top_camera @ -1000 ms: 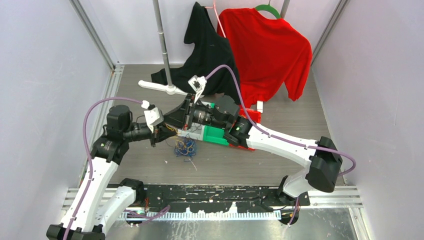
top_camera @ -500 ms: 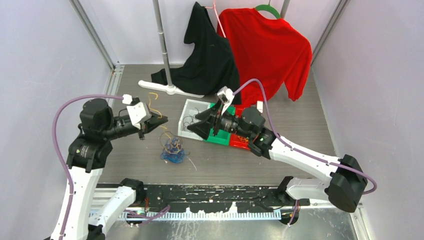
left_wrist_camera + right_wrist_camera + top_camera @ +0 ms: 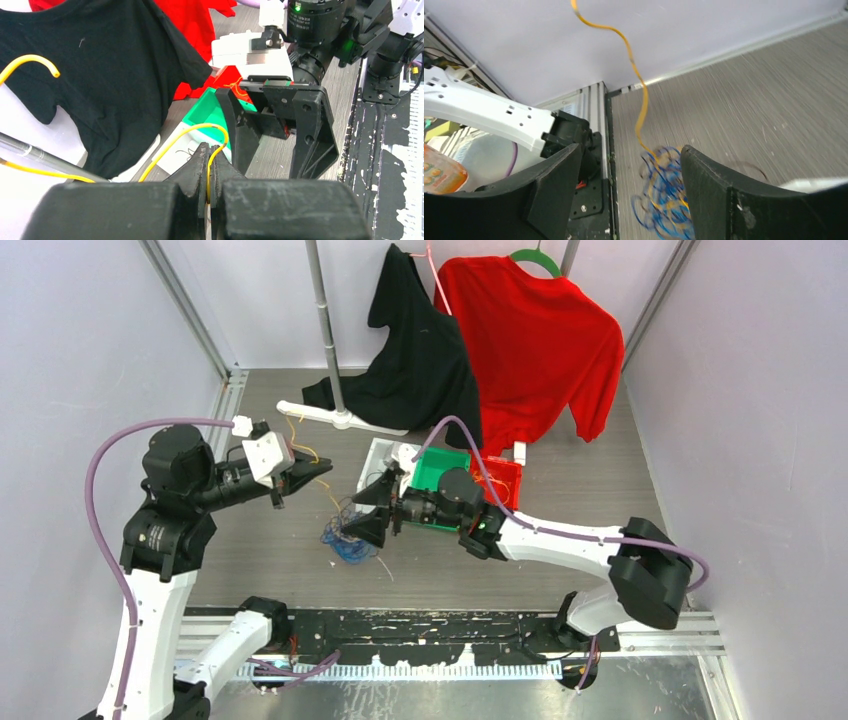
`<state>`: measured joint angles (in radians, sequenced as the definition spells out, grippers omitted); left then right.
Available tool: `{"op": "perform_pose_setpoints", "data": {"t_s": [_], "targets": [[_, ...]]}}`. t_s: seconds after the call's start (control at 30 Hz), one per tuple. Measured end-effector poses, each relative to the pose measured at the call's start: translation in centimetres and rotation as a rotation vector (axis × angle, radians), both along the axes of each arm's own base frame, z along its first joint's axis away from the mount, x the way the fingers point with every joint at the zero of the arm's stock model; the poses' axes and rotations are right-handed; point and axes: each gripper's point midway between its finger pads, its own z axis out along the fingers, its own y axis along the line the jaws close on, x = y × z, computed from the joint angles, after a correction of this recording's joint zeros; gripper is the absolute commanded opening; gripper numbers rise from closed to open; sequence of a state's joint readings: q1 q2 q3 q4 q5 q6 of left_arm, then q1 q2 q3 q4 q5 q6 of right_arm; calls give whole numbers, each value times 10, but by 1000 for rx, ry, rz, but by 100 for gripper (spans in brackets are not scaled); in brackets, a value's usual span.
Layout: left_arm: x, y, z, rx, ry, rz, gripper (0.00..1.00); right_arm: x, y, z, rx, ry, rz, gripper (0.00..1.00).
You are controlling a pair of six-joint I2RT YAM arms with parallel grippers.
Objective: Untangle the cables
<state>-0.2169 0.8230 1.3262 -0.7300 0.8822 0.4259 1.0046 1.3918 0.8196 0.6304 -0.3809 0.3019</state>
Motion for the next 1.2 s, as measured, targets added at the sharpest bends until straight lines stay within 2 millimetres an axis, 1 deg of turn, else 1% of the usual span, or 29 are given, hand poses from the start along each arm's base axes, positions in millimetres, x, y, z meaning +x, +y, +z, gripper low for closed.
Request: {"op": "perform_pose_setpoints", "data": {"t_s": [0.1, 0.17, 0.23, 0.37, 0.47, 0.53, 0.6, 0.7, 0.83, 1.0, 1.13, 1.2], "targets": [[-1, 0, 3, -2, 1, -2, 0, -3, 17, 14, 45, -34, 35, 77], [-2, -1, 5, -5, -3, -6, 0, 0, 26, 20, 74, -48, 47, 75], [-2, -1, 9, -7, -9, -8, 0, 3, 33, 23, 89, -53, 51, 72], [-5, -2, 16, -13, -21, -18, 0, 15, 46, 19, 93, -46, 32, 62], [-5, -3, 21, -18, -24, -25, 0, 24, 56, 12, 89, -34, 9, 53], [-6, -3, 24, -24, -20, -28, 0, 28, 61, 6, 83, -25, -1, 50], [-6, -4, 27, -28, -19, -32, 0, 31, 67, -1, 76, -16, -7, 50], [-6, -4, 34, -31, -24, -35, 0, 31, 74, -18, 53, 2, -11, 51], [-5, -5, 51, -40, -54, -41, 0, 26, 85, -43, 20, 22, -13, 55], [-4, -6, 89, -63, -129, -40, 0, 17, 95, -84, -30, 38, -25, 58], [2, -5, 120, -81, -201, -23, 0, 15, 94, -120, -78, 55, -56, 59], [4, -4, 139, -91, -256, -8, 0, 17, 92, -134, -99, 62, -78, 60]]}}
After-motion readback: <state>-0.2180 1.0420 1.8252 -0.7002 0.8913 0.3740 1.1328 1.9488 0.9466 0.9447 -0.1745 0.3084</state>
